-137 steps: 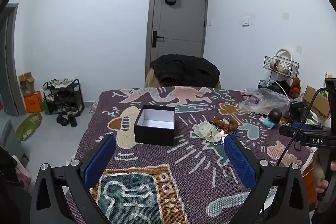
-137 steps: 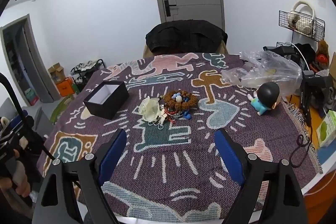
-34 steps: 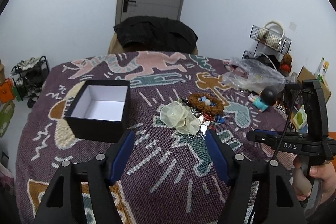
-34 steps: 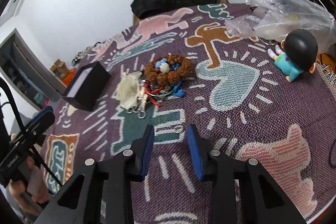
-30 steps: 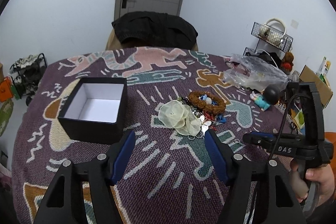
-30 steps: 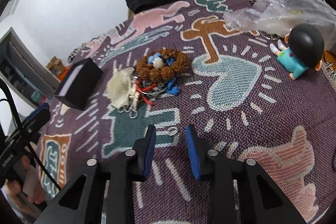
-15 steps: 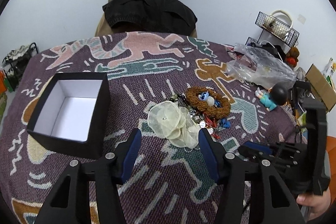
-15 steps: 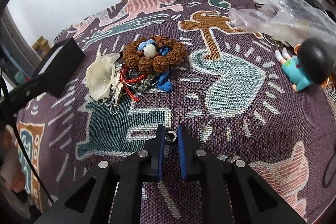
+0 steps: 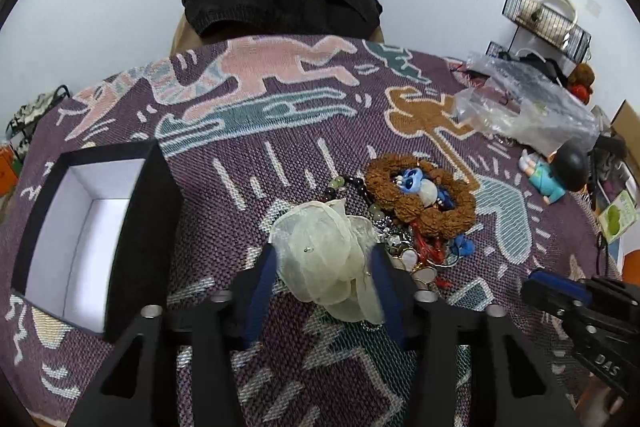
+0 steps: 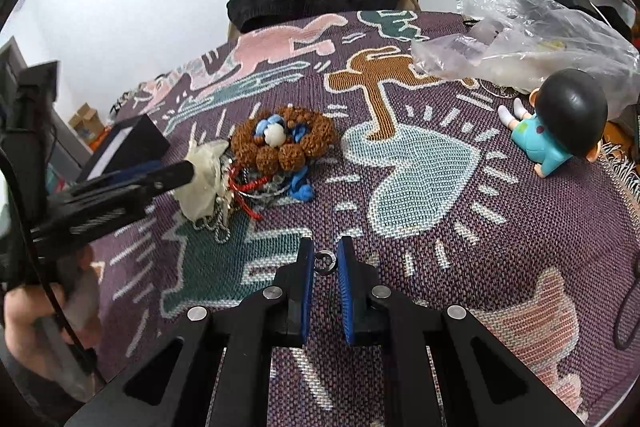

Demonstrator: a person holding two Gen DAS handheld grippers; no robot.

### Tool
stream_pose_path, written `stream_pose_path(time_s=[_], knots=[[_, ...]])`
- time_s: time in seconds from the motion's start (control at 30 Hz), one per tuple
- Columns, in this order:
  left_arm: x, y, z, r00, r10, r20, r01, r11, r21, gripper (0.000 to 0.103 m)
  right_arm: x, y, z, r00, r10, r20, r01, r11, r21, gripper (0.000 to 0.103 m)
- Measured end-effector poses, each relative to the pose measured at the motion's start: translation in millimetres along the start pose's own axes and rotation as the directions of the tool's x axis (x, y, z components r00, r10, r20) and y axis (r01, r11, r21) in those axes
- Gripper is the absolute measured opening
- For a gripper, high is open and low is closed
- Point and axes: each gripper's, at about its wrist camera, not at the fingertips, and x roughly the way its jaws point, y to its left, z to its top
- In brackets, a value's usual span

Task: Organize jewelry
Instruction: 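Grasp the cream fabric flower with the left gripper while the right grasps the silver ring, then carry the flower into the black box with the left gripper while the right drops the ring in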

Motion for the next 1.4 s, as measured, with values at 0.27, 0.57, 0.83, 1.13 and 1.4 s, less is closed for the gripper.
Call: stream_pose_path(time_s=[0.27,0.57,0.83,1.13,1.4], knots=[[-13,3,2,1.0,-0.019,0.006,0.019,1.0,0.004,0.002,-1,10,6,0.999,0.035,0.025,-0.035,0.999,0.01,0.013],[-66,19,21,0.994,0.003,0.107,-0.005,1.0,0.015,0.001,-10,31,15,0.995,0.073,0.063,-0.073,0.997,-0.006,0.013],[-101,46,30,0.984,0.055,0.171,-0.054,0.998,-0.008,0.001,-16,54,22,0.99,0.108,0.089,-0.105,0.994,-0.038,0.013],[-112,91,25,0.978,0.118,0.175,-0.106,0.992,-0.074,0.002,-16,92,30,0.986,0.137,0.098,-0.127,0.987,-0.1,0.013],[-102,125,12,0.978,0.153,0.14,-0.133,0.982,-0.137,0.002,-10,134,41,0.979,0.178,0.097,-0.164,0.976,-0.143,0.013]])
